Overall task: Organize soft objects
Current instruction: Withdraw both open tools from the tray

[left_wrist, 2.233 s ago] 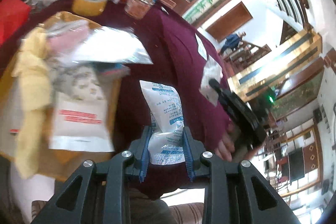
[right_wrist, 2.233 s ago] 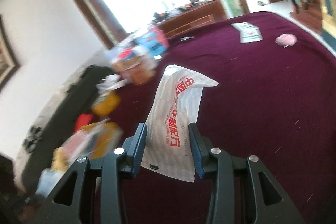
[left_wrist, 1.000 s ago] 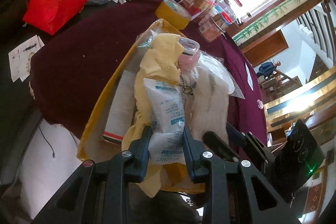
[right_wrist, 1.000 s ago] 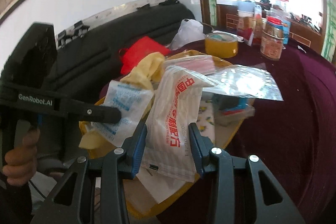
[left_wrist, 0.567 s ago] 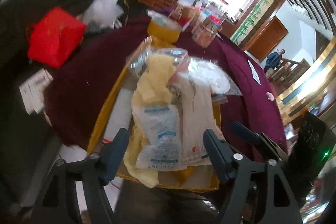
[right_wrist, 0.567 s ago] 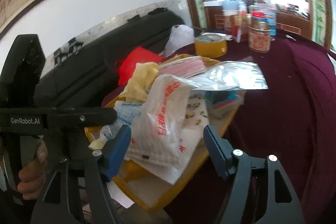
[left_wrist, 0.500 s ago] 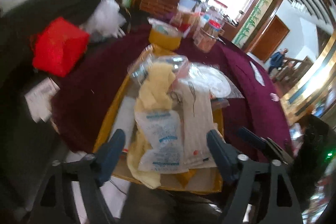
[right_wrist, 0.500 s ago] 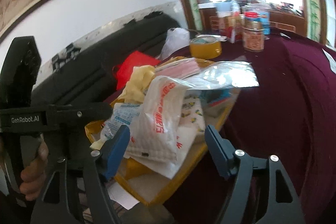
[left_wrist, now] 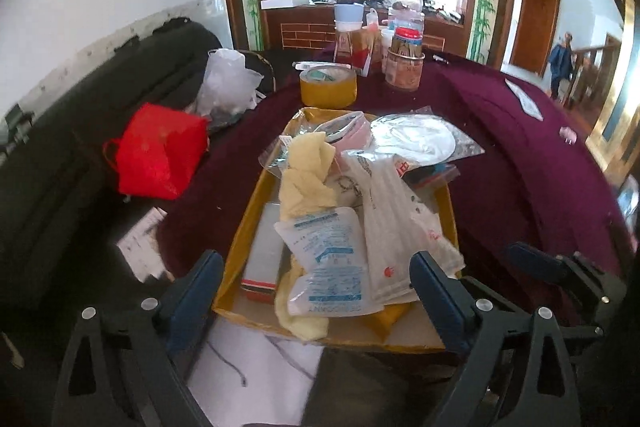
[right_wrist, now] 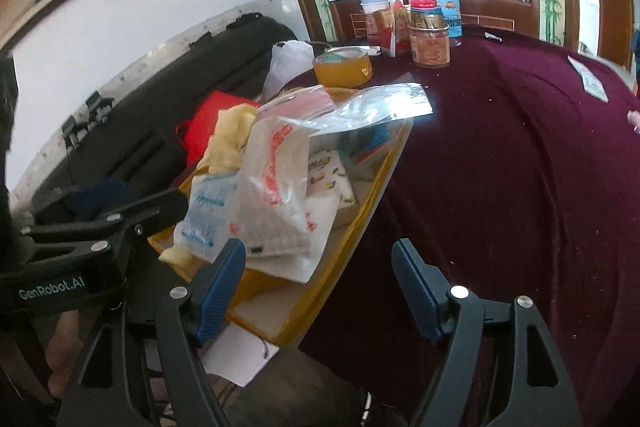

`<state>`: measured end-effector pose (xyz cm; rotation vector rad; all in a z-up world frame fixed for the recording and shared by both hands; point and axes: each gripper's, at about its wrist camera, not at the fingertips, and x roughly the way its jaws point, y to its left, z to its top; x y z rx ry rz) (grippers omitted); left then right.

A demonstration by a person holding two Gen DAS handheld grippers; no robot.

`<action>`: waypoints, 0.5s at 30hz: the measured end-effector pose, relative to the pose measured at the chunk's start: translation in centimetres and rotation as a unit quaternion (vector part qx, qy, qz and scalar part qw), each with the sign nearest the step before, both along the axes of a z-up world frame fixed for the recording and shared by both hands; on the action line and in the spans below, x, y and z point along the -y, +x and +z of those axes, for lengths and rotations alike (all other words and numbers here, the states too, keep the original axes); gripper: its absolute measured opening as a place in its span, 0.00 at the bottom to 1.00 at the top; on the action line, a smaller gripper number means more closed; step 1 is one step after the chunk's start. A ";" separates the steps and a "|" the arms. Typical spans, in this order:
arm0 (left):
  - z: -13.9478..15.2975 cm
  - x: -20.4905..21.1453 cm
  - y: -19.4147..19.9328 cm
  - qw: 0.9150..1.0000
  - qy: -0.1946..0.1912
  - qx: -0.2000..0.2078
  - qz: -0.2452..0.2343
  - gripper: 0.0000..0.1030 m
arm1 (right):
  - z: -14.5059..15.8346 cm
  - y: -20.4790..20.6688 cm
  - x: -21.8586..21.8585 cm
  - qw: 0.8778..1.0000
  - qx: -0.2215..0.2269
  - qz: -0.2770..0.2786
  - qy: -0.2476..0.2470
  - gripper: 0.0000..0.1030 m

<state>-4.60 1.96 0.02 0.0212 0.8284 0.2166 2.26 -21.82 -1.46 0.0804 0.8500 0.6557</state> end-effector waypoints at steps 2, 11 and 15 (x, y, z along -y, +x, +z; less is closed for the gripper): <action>0.2 0.2 -0.2 1.000 0.018 -0.001 -0.001 0.94 | 0.2 -0.6 -0.5 1.000 0.007 0.002 -0.017 0.73; 1.3 -2.6 -0.7 1.000 0.001 0.010 0.029 0.94 | 1.4 -1.9 -1.0 0.998 0.033 -0.013 -0.054 0.73; 1.0 -3.0 -0.6 0.999 -0.002 0.002 0.033 0.94 | 2.2 -1.3 0.1 0.998 0.033 -0.043 -0.037 0.73</action>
